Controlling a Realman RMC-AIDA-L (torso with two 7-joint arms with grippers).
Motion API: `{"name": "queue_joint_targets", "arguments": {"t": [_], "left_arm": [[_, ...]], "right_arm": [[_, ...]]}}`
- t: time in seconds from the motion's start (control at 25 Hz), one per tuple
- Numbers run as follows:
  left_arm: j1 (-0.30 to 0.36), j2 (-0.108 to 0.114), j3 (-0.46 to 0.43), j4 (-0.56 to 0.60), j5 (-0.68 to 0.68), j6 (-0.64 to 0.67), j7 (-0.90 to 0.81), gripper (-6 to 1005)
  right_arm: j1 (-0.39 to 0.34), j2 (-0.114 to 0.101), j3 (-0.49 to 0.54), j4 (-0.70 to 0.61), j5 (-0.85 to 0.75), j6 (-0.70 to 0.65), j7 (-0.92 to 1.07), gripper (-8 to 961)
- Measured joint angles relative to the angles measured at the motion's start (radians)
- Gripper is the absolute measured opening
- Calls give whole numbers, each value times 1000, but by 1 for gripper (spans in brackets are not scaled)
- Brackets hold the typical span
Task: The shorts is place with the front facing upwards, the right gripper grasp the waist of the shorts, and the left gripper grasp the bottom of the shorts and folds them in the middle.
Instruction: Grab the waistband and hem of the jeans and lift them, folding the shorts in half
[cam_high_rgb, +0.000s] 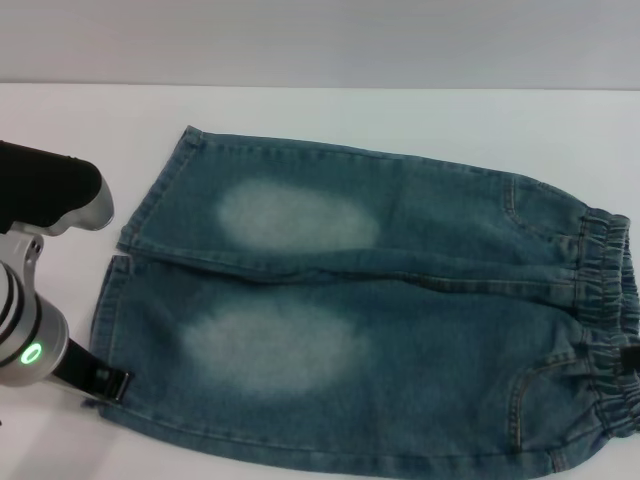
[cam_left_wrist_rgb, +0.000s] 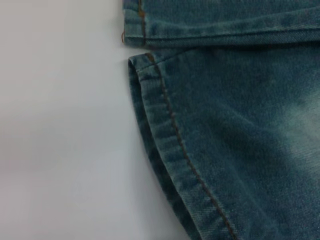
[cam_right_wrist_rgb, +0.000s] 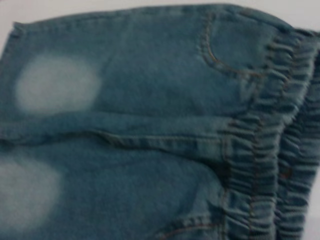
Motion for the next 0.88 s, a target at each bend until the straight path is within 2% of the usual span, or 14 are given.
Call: {"name": "queue_joint_targets", "arguments": {"t": [0.88], "left_arm": [[-23,0,-2,5,0,-3,14,100]], "right_arm": [[-2,0,-36,132,-12,52,-5,728]]}}
